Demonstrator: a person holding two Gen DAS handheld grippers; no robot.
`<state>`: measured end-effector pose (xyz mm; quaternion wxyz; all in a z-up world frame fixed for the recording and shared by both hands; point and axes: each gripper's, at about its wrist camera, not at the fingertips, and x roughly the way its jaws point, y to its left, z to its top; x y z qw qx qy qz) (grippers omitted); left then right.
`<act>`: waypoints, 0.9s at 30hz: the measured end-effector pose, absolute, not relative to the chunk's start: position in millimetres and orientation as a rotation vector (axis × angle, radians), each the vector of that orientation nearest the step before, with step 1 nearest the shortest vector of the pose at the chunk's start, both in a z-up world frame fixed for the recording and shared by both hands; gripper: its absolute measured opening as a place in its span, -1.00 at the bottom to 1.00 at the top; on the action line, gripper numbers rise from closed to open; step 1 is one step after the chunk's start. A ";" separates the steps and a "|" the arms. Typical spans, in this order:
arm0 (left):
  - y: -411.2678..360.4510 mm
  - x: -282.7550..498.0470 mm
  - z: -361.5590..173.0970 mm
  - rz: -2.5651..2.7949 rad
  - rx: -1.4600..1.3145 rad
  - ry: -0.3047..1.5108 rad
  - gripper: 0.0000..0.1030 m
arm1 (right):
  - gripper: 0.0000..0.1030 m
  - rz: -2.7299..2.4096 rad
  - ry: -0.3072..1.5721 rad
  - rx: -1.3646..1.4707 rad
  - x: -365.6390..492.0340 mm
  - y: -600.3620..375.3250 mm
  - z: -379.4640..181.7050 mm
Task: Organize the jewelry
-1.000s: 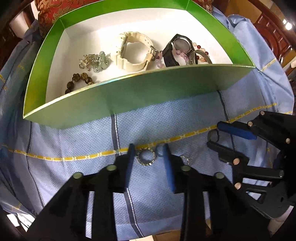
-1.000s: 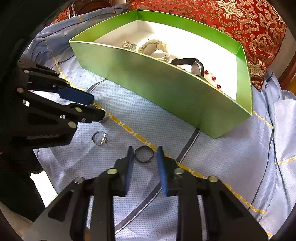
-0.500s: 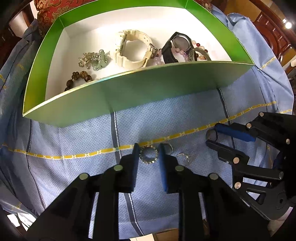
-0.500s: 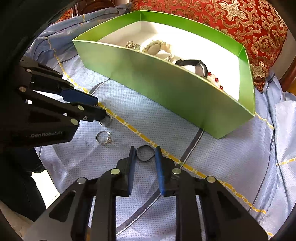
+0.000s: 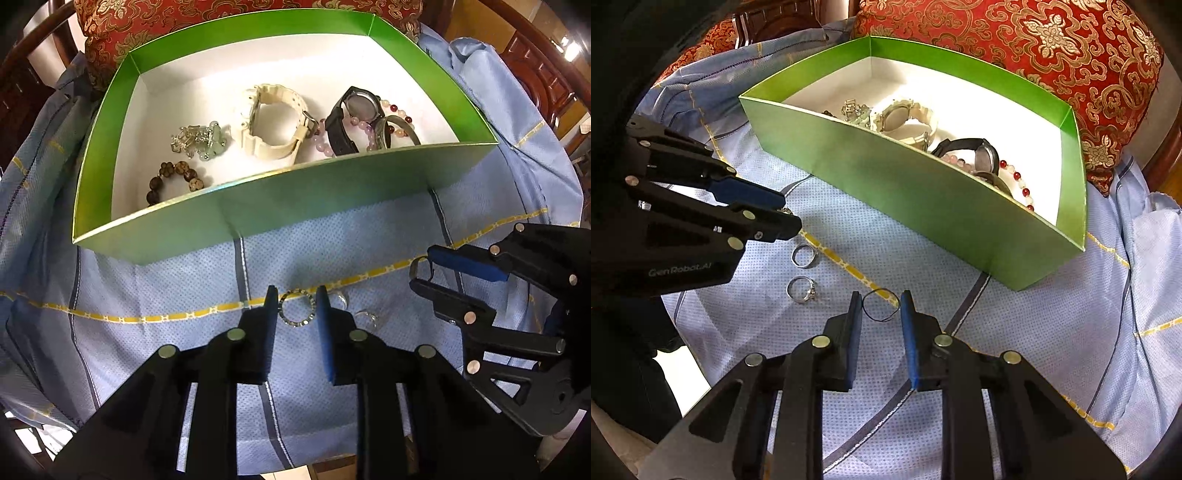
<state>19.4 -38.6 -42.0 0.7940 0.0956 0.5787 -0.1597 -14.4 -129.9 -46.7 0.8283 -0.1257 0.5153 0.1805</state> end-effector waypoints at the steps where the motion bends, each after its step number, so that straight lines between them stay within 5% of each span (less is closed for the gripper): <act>1: -38.8 18.4 -41.4 -0.343 0.208 1.243 -0.59 | -0.58 0.383 1.095 -0.267 -14.1 -130.6 -46.6; 17: -39.1 17.5 -39.3 -0.337 0.220 1.220 -0.59 | -0.59 0.385 1.084 -0.266 -12.6 -128.6 -44.2; 27: -15.7 57.1 38.6 -0.338 0.123 1.015 -0.59 | -0.58 0.375 0.857 -0.108 12.1 -149.8 36.2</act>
